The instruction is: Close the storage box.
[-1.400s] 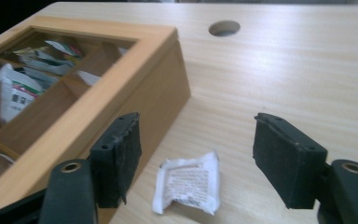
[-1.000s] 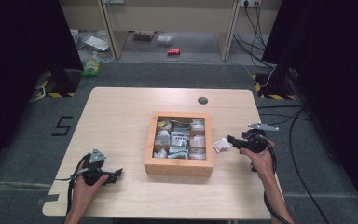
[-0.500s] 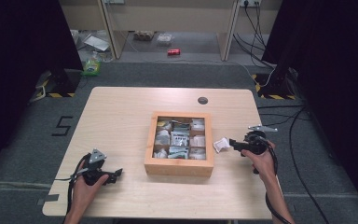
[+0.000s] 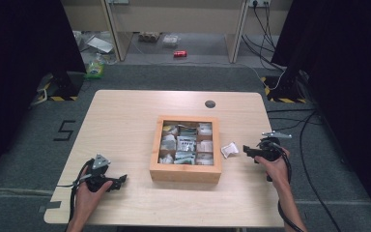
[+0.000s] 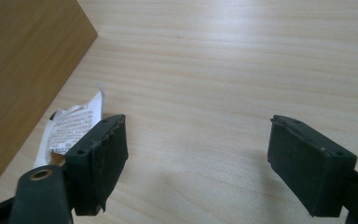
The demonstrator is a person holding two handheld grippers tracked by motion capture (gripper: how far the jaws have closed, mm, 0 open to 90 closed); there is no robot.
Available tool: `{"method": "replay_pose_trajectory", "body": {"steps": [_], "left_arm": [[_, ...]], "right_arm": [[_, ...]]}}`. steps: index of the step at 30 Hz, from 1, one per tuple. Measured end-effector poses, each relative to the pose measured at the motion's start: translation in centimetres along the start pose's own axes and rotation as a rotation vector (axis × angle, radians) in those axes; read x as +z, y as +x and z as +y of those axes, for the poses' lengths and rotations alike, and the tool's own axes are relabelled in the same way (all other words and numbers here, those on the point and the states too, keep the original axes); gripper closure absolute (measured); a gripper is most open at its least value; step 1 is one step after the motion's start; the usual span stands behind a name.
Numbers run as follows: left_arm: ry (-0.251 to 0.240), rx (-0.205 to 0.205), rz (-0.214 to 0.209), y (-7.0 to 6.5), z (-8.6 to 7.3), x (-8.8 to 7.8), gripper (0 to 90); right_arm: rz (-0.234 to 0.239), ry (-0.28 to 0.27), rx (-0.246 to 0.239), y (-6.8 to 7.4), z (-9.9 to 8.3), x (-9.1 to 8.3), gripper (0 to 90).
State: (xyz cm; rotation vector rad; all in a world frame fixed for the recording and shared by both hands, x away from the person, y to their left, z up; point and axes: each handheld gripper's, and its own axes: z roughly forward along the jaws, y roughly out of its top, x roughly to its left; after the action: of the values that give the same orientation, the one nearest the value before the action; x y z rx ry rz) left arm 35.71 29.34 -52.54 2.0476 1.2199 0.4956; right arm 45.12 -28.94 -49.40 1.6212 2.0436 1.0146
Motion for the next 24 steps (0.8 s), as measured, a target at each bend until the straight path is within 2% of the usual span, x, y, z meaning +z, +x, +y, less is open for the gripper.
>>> {"method": "replay_pose_trajectory", "body": {"steps": [15,18,20,22,24], "left_arm": [[0.0,0.0,0.0,0.0,0.0,0.0,0.0],[0.0,0.0,0.0,0.0,0.0,0.0,0.0],[0.0,0.0,0.0,0.0,0.0,0.0,0.0],[0.0,0.0,0.0,0.0,0.0,0.0,0.0],[0.0,0.0,0.0,0.0,0.0,0.0,0.0]], "right_arm": [[-0.027,0.042,-0.034,-0.2,-0.7,0.8,18.7],[-0.048,0.043,-0.097,0.0,-0.9,1.0,15.9],[-0.072,0.048,-0.163,0.4,-1.1,1.3,12.1],[-0.066,0.022,-0.167,0.5,-1.4,1.6,7.1],[-0.063,0.02,-0.172,0.5,-1.4,1.7,7.0]]}}
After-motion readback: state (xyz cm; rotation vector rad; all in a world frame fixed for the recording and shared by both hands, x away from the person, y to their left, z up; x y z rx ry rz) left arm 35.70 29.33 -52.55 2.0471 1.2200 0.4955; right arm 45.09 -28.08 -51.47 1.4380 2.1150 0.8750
